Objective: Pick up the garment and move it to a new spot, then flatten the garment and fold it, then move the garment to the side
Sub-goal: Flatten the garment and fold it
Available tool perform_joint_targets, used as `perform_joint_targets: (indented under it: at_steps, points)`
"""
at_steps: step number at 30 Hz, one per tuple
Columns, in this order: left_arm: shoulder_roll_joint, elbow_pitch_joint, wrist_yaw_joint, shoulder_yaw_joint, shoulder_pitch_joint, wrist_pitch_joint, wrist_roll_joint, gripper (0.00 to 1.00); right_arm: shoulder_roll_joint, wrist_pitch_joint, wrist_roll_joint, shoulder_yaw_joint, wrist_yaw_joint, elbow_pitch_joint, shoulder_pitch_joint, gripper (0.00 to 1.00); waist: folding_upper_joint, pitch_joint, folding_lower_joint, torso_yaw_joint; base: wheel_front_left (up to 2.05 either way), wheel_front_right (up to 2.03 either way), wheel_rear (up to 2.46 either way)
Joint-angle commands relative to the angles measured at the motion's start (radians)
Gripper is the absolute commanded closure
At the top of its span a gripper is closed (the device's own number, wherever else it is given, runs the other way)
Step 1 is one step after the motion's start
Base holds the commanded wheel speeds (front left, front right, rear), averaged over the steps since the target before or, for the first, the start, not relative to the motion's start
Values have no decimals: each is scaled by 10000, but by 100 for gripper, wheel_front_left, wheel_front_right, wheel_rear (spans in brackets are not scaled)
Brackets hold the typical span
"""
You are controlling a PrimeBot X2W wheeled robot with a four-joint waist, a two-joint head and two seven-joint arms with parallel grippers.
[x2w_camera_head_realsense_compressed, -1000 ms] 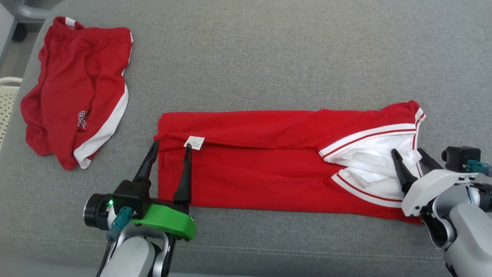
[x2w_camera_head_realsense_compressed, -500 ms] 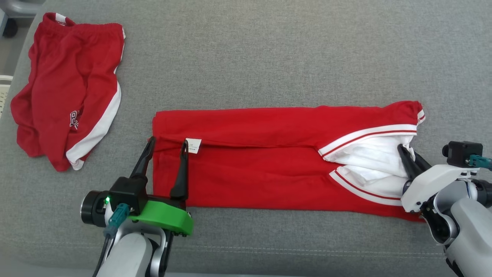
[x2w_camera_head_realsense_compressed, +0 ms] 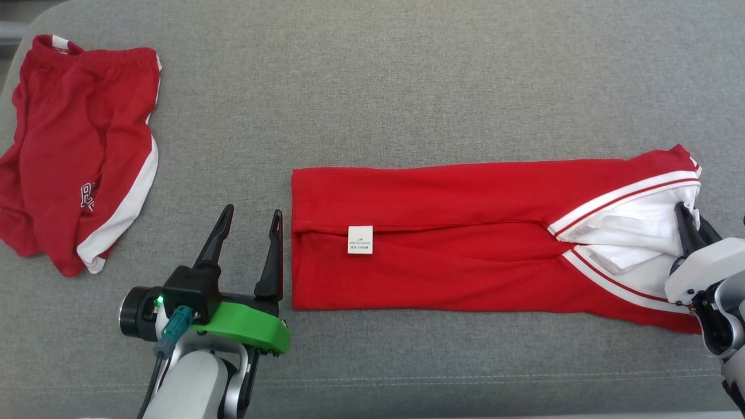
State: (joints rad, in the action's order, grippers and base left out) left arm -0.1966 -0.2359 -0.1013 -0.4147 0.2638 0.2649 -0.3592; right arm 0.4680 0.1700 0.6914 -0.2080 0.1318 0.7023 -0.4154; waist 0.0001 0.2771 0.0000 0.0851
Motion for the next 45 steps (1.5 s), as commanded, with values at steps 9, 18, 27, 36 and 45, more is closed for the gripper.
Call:
perform_joint_targets:
  at_steps: [9, 18, 27, 36, 45]
  points:
    - [58, -32, 102, 251, -195, 0, 134, 0, -562, -80, -80, -222, -15, -2253, 61, 100, -1, -308, 0, -414, 0, 0, 0]
    - [135, -100, 237, 197, -83, 0, 173, 0, -1885, -1700, -702, -692, -12, -6316, 902, 100, -1, -435, 0, -453, 0, 0, 0]
    - [431, -160, 431, 112, 84, 0, 209, 0, -3838, -2125, -1389, -1947, -10, -6146, 566, 100, -1, -349, 0, 131, 0, 0, 0]
    - [662, -271, 627, 14, 279, 0, 299, 0, -4137, -1105, -1112, -3070, -10, -3976, -328, 100, -1, -140, 0, 626, 0, 0, 0]
    - [892, -475, 829, -216, 412, -1, 407, 0, -4157, 191, 199, -4466, -10, -2230, -1353, 100, -1, -22, 0, 1006, 0, 0, 0]
